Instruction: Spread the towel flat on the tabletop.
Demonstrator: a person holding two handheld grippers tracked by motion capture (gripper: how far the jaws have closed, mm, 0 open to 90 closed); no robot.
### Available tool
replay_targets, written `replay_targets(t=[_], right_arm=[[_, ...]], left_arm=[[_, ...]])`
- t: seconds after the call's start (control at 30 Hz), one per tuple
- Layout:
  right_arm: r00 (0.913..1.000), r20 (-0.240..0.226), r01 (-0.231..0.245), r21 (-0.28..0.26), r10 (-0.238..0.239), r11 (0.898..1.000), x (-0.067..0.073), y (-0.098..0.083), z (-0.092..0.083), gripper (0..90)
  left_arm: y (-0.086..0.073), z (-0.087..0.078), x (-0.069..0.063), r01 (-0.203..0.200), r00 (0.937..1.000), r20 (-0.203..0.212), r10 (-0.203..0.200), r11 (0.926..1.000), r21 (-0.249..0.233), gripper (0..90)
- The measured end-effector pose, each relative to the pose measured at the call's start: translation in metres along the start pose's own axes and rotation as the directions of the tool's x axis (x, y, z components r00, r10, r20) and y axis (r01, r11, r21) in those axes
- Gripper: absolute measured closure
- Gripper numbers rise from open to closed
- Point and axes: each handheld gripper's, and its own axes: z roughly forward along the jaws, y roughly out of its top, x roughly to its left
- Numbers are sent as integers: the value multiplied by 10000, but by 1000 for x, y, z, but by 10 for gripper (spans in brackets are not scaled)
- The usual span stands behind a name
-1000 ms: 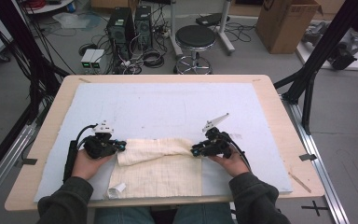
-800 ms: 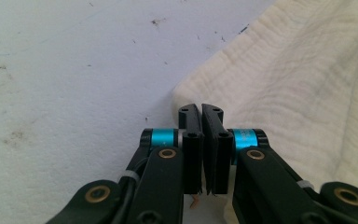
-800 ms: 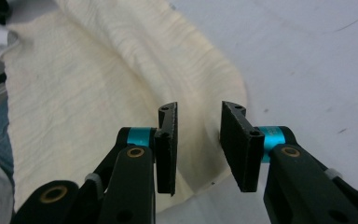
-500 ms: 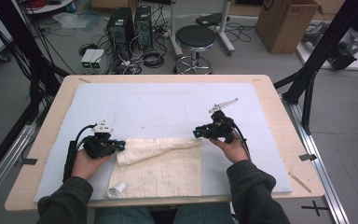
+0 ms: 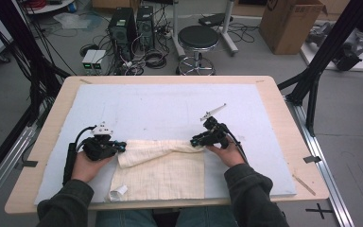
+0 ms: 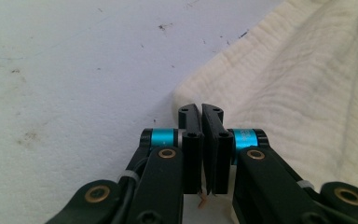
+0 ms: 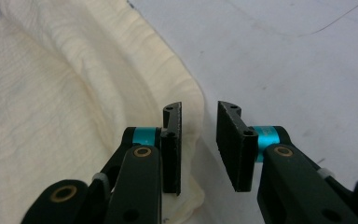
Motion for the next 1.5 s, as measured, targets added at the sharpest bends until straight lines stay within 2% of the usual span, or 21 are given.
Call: replay_targets(t=[0.07, 0.27, 0.4, 0.5, 0.6, 0.77, 0.93, 0.97, 1.13, 1.3, 1.37, 1.43, 1.5], right_arm=[[9998, 185, 115, 66, -116, 9999, 3, -5, 3, 694], [9999, 127, 86, -249, -83, 9997, 7, -16, 2, 699], [9998, 0, 189, -217, -189, 9996, 11, -17, 3, 771], [9986, 206, 491, -197, -487, 9986, 15, -16, 2, 818], [9989, 164, 447, -203, -443, 9988, 15, -16, 0, 836], [9980, 456, 480, -704, -449, 9964, 11, -16, -11, 846], [9964, 742, 495, -987, -423, 9939, 8, -13, -24, 849], [9957, 815, 513, -1039, -429, 9933, 8, -12, -27, 849], [9931, 1088, 576, -1324, -433, 9895, 2, -3, -41, 851], [9906, 1329, 515, -1404, -328, 9888, -7, 5, -48, 852], [9899, 1381, 506, -1385, -313, 9891, -9, 7, -49, 852], [9889, 1466, 440, -1399, -233, 9892, -15, 12, -51, 853], [9870, 1595, 433, -1407, -205, 9891, -21, 18, -52, 854]], left_arm=[[-1, -1, -1, -6, 10000, 32, 6, 10000, -90, 862], [-4, -1, -2, -94, 9999, 49, 94, 10000, -17, 861], [-3, -1, -3, -127, 9999, 34, 127, 9999, -36, 862], [-3, -1, -3, -97, 10000, -2, 97, 9999, -125, 862], [-1, -2, -2, -65, 10000, 2, 65, 9996, -281, 862], [4, -2, -2, -86, 9999, -95, 81, 9989, -464, 863], [12, -1, -2, -7, 9998, -220, -9, 9973, -731, 863], [13, -1, -2, -10, 9994, -345, -16, 9972, -752, 863], [21, 4, 2, 219, 9982, -542, -275, 9945, -1021, 863], [34, 9, 6, 208, 9962, -813, -312, 9919, -1249, 864], [38, 12, 9, 329, 9954, -844, -452, 9893, -1424, 864], [42, 16, 14, 332, 9943, -964, -461, 9907, -1319, 864], [48, 20, 18, 349, 9923, -1127, -513, 9891, -1428, 865]])
